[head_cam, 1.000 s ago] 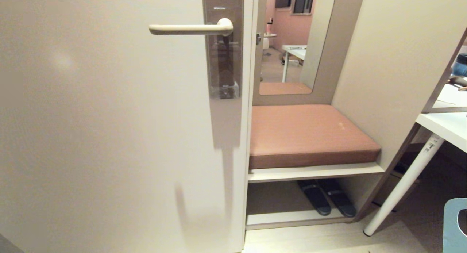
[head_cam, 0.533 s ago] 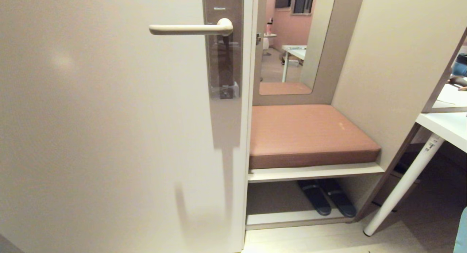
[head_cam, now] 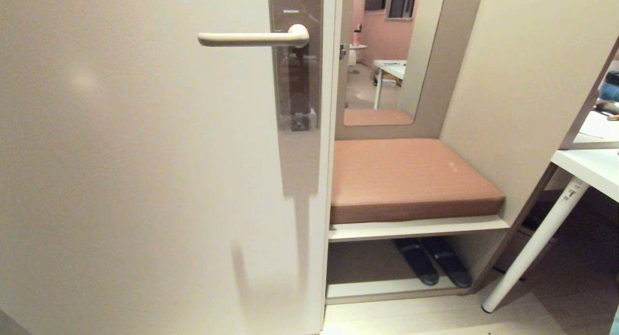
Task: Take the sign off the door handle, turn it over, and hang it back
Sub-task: Hand it to the other hand
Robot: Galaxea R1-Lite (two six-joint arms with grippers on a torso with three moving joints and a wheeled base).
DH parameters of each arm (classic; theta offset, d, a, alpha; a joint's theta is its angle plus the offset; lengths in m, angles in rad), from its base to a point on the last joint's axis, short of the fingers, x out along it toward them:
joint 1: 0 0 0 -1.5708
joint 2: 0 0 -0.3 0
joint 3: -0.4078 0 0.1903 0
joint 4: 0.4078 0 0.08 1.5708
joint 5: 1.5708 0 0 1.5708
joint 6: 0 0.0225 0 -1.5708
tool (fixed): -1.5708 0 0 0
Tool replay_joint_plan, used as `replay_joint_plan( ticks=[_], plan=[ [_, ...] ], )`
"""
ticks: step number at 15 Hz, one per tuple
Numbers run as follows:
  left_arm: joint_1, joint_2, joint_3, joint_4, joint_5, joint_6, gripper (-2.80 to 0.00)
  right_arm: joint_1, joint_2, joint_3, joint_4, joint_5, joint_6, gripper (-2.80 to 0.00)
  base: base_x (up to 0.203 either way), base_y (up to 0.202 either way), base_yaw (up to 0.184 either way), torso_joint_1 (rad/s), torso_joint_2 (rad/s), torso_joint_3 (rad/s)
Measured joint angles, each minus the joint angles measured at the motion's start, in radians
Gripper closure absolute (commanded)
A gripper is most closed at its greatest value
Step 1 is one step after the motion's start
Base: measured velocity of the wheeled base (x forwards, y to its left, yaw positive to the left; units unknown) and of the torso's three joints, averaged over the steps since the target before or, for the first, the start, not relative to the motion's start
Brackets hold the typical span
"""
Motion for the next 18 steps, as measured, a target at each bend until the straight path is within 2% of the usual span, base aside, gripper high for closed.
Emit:
replay_joint_plan(
  ticks=[18],
  plan=[
    [0.0, 0.0, 0.0, 0.0, 0.0, 0.0, 0.0, 0.0, 0.0, 0.0, 0.0, -0.002, 0.003, 0.0, 0.0, 0.0, 0.0, 0.0, 0.0, 0.0]
  ],
)
